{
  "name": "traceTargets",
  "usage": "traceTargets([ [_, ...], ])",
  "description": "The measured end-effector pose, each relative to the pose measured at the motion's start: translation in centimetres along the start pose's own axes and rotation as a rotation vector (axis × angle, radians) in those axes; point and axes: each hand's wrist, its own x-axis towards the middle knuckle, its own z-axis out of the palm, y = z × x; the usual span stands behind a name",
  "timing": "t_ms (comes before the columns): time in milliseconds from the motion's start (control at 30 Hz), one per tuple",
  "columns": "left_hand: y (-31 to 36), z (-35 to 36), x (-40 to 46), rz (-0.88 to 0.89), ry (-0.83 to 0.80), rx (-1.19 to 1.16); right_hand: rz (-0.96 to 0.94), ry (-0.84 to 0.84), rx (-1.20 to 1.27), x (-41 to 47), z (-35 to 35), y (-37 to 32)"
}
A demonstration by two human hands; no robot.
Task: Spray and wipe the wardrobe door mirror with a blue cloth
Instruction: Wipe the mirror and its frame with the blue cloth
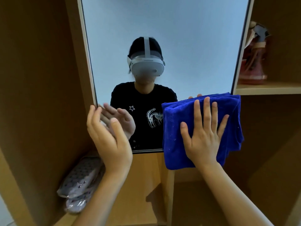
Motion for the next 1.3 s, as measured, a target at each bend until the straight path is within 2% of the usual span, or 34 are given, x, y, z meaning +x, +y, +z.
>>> traceTargets([
  [100, 1.8, 1.8, -2.7, 0.203, -0.08, 0.08, 0.011, -0.042, -0.001, 0.0, -0.4, 0.0],
  [200, 4.5, 4.2, -4.1, 0.245, -0.293, 0.049, 0.004, -0.116, 0.029, 0.2, -1.1, 0.1],
  [267, 5.8, 5.5, -4.3, 0.231, -0.371, 0.068, -0.017, -0.172, 0.085, 0.3, -1.9, 0.2],
  [400, 6.3, 6.6, -3.7, 0.148, -0.387, 0.131, -0.048, -0.25, 0.224, 0.9, -4.3, 1.2],
  [567, 6.3, 6.9, -2.6, 0.169, -0.449, 0.187, -0.077, -0.156, 0.237, 3.0, -6.6, 3.3],
  [800, 6.1, 6.8, -2.6, 0.202, -0.481, 0.19, 0.111, -0.268, 0.151, 5.6, -8.4, 4.6],
  [1000, 5.9, 6.7, -2.5, 0.218, -0.518, 0.102, 0.121, -0.376, 0.074, 7.5, -9.2, 5.4],
  [1167, 6.1, 6.5, -2.0, 0.216, -0.558, 0.084, 0.17, -0.396, 0.215, 7.8, -9.5, 5.1],
  [1300, 8.2, 5.7, -1.0, 0.112, -0.639, 0.108, 0.275, -0.471, 0.277, 8.4, -11.2, 4.3],
])
